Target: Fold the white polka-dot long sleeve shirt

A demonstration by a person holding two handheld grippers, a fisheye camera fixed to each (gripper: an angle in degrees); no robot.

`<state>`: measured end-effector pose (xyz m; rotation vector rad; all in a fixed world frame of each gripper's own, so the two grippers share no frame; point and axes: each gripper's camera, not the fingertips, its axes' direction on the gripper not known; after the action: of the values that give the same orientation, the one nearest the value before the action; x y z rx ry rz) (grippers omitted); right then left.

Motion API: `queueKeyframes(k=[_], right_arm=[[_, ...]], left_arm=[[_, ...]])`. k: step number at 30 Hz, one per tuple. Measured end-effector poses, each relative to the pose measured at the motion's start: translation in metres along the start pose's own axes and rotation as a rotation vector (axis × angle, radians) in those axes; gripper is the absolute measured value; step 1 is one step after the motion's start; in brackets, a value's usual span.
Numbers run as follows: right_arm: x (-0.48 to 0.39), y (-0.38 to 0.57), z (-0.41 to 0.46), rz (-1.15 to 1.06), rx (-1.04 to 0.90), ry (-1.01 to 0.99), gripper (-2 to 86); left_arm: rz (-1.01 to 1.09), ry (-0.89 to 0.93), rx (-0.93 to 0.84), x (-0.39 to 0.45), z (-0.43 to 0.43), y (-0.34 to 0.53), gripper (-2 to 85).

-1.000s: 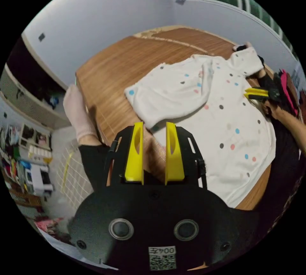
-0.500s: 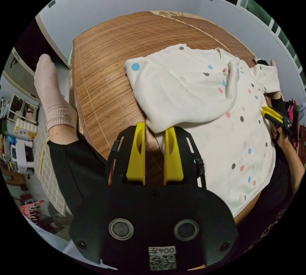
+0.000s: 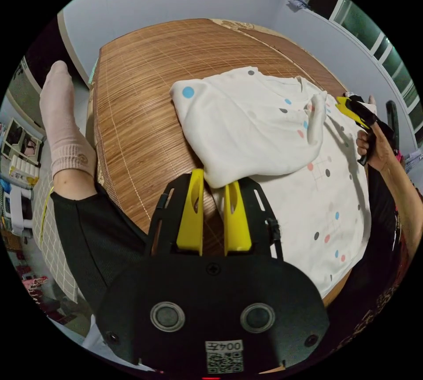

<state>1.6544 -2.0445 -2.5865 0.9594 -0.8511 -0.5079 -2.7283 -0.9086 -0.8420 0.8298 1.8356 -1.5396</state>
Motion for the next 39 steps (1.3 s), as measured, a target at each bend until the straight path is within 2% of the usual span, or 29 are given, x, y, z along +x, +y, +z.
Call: queueKeyframes(k=[4, 8, 10, 13, 16, 21, 23, 28, 34, 39], right_arm=[[0.015, -0.022, 0.023, 0.007, -0.051, 0.014, 10.9], [0.023, -0.038, 0.039, 0.044, -0.26, -0.217, 4.4], [0.013, -0.051, 0.022, 0.019, -0.227, -0.334, 3.6], [-0.012, -0.072, -0.031, -0.056, -0.183, -0.22, 3.2], [-0.01, -0.07, -0.076, -0.072, -0.18, 0.002, 3.4], [0.052, -0.016, -0.072, 0.086, -0.369, 0.22, 6.7], [0.068, 0.004, -0.072, 0.128, -0.36, 0.213, 6.8], [0.074, 0.038, -0.073, 0.166, -0.282, 0.006, 7.3], [0.064, 0.05, -0.06, 0.152, -0.198, 0.046, 7.1], [0.054, 0.042, -0.044, 0.161, -0.212, 0.051, 5.6]], left_arm=[[0.004, -0.005, 0.018, -0.002, 0.004, -0.002, 3.4], [0.018, -0.043, 0.012, 0.0, 0.012, -0.004, 1.2], [0.032, -0.069, 0.008, 0.002, 0.014, -0.004, 0.5], [0.042, -0.092, 0.004, 0.003, 0.016, -0.003, 0.1], [0.046, -0.097, 0.003, 0.001, 0.019, -0.002, -0.1], [0.077, -0.14, -0.002, 0.005, 0.026, -0.001, -0.1], [0.076, -0.138, -0.001, 0.003, 0.027, 0.0, -0.1], [0.077, -0.14, -0.001, 0.0, 0.029, 0.001, 0.0], [0.07, -0.123, -0.011, -0.007, 0.032, 0.002, 0.4], [0.058, -0.106, -0.033, -0.015, 0.03, 0.005, 0.8]])
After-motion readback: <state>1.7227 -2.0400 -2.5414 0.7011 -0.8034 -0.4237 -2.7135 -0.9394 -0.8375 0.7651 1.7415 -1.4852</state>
